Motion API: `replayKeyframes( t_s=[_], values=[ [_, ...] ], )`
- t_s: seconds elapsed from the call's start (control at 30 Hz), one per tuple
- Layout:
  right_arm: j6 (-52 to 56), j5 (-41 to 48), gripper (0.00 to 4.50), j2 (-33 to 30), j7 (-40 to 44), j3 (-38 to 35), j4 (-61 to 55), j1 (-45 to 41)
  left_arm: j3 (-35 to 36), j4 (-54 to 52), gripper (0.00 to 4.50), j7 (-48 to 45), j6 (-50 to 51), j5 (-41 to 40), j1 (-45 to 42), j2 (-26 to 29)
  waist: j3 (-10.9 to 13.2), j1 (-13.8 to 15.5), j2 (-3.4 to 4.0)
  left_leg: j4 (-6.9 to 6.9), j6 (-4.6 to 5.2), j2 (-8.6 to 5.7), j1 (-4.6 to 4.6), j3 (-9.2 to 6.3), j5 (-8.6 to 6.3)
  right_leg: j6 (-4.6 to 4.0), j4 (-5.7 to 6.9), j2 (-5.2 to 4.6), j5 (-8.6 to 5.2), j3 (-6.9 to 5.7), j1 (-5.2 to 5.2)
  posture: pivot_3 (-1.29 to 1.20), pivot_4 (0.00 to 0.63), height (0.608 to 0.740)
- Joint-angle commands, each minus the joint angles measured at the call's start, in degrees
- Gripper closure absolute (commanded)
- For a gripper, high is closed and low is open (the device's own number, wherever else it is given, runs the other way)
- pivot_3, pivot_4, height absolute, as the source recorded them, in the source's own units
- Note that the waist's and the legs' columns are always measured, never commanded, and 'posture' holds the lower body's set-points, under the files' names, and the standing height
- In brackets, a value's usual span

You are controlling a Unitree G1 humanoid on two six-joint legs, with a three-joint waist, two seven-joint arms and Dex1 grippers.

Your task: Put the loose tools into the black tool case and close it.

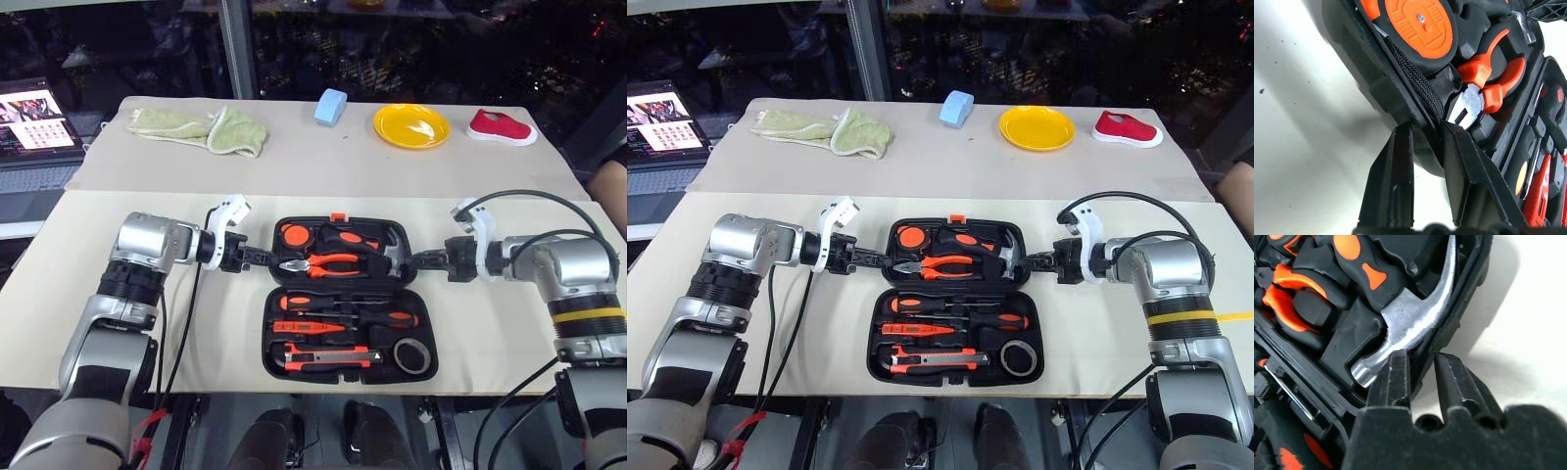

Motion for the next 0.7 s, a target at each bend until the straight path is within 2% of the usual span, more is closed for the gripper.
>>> replayKeyframes(
  t_s=[0.03,0.17,0.2,0.37,0.53,0.6,0.7],
  values=[
    [-1.0,-0.3,4.48,0.2,0.1,-0.8,-0.3,-1.1,-0.3,-0.9,3.6,-0.8,-0.5,-0.4,-0.9,-0.3,0.0,0.0,0.0,0.0,0.0,0.0,0.0,0.0,0.0,0.0,0.04,0.0,0.0,0.0,0.0,0.0,0.15,0.732],
    [-1.1,-0.3,4.5,0.5,0.1,-0.9,-0.9,-1.0,-0.5,-1.5,4.42,-0.9,-0.6,-0.5,-0.9,-1.0,0.0,0.0,0.0,0.07,0.0,-0.04,0.04,0.0,0.0,0.01,0.02,-0.05,0.0,0.02,0.08,0.0,0.15,0.732],
    [-1.1,-0.2,4.5,0.5,0.1,-1.0,-1.0,-1.0,-0.5,-1.6,4.46,-0.9,-0.6,-0.6,-0.8,-1.2,0.0,0.0,0.0,0.09,0.0,-0.05,0.09,0.0,0.0,0.01,0.01,-0.06,0.0,0.02,0.1,0.0,0.15,0.732],
    [-2.3,0.0,4.5,1.0,-0.7,-2.2,-2.4,-0.5,0.3,-3.6,4.46,-0.5,-1.4,-1.2,0.0,-1.9,0.0,0.0,0.0,0.1,-0.08,-0.05,0.09,-0.01,0.04,0.0,0.05,-0.06,0.0,0.05,0.08,0.0,0.15,0.732],
    [-5.6,1.5,4.5,2.3,-1.7,-5.8,-6.8,0.1,4.3,-7.3,4.46,1.8,-5.2,-2.5,1.2,-3.9,0.0,0.0,0.0,0.12,-0.08,-0.06,-0.01,0.01,0.04,0.0,0.05,-0.06,0.0,0.08,0.0,0.0,0.15,0.732],
    [-8.0,2.8,4.5,5.4,-5.9,-10.5,-9.6,-0.4,7.4,-9.9,4.46,5.2,-11.2,-2.2,2.0,-6.1,0.0,0.0,-0.01,0.11,-0.09,-0.06,-0.05,0.01,0.04,0.0,0.08,-0.06,0.0,0.09,-0.08,0.0,0.15,0.732],
    [-13.3,1.0,4.5,7.2,-8.6,-11.9,-13.0,1.6,9.2,-13.6,4.46,7.3,-15.8,-2.6,3.5,-8.1,0.0,0.0,-0.01,0.1,-0.18,-0.06,-0.31,0.02,0.1,-0.05,0.11,-0.05,0.03,0.1,-0.38,0.0,0.15,0.732]
  ],
)
